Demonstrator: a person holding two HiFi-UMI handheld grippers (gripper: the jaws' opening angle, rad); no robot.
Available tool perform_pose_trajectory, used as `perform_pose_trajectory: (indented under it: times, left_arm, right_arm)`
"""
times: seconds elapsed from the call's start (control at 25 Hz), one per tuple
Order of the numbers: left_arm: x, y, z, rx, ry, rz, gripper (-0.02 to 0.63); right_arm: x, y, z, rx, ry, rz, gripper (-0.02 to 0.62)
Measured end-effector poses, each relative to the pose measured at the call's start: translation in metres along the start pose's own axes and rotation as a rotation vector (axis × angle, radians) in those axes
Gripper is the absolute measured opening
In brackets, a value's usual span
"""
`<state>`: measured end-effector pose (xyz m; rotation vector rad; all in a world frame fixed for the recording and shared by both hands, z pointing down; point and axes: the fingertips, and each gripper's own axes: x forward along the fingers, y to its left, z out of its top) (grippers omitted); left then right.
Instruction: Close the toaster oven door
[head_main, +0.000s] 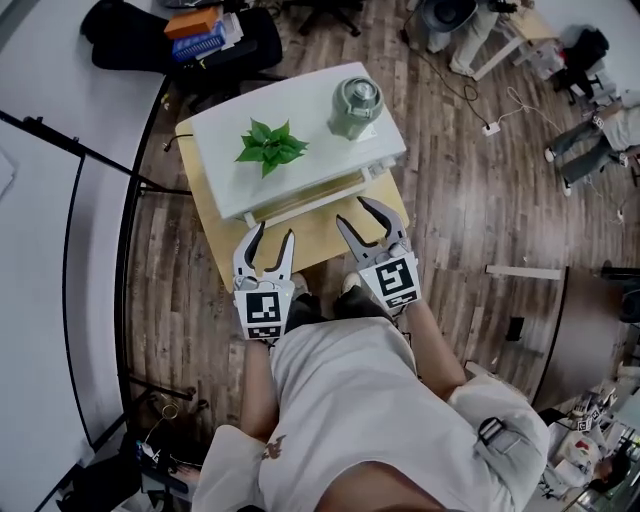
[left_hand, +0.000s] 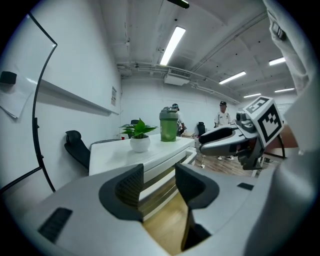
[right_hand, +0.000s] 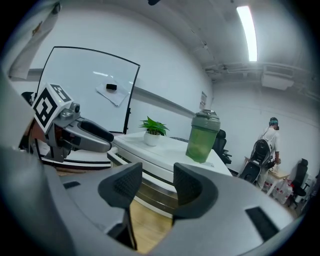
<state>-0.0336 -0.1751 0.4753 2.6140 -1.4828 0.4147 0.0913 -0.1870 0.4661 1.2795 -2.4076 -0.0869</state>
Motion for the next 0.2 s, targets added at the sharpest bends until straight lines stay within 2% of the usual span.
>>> perform_pose_trajectory:
  times: [0.2]
  left_arm:
    - [0.0017,0.0054,-0.0016,0.008,-0.007,-0.031,0.192]
  right_arm:
    - [0.0044,0.0042,0.0039,-0.001,0.002,-0.026,0.196]
